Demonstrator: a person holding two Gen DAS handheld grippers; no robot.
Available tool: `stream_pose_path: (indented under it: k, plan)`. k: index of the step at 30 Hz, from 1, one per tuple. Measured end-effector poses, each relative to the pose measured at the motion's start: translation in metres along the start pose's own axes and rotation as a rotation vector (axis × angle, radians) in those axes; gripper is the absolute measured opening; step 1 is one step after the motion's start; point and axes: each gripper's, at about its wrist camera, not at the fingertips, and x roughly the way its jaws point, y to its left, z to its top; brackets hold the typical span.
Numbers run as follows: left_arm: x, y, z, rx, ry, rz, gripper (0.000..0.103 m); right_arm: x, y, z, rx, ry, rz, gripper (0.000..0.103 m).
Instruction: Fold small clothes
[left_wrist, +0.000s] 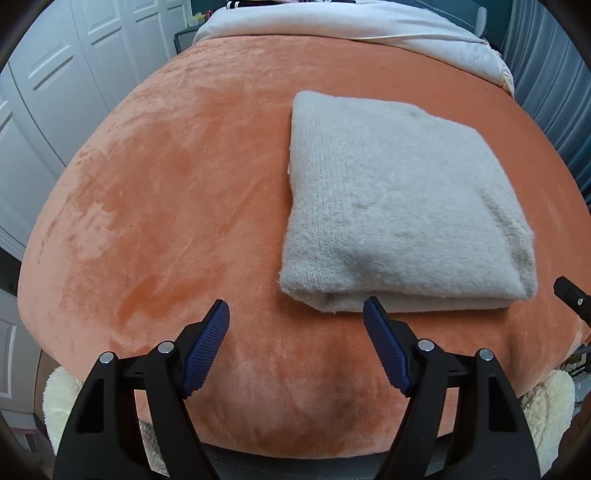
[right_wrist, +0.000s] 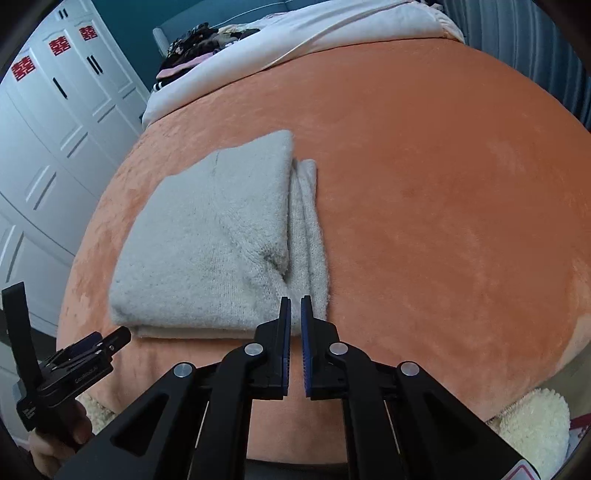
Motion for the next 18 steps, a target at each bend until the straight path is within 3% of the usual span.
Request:
stream_pose_path:
  k: [5, 18]
  plan:
    - [-0.021, -0.011, -0.008, 0.027, -0.040, 0.002, 0.073, -0.016, 0.006, -0.021, -0.030, -0.041, -0.036, 0.013]
    - [-0.046, -0.030, -0.034, 0.072, -0.084, -0.007, 0.073, -0.032, 0.023, -0.060, -0.092, -0.077, -0.048, 0.013]
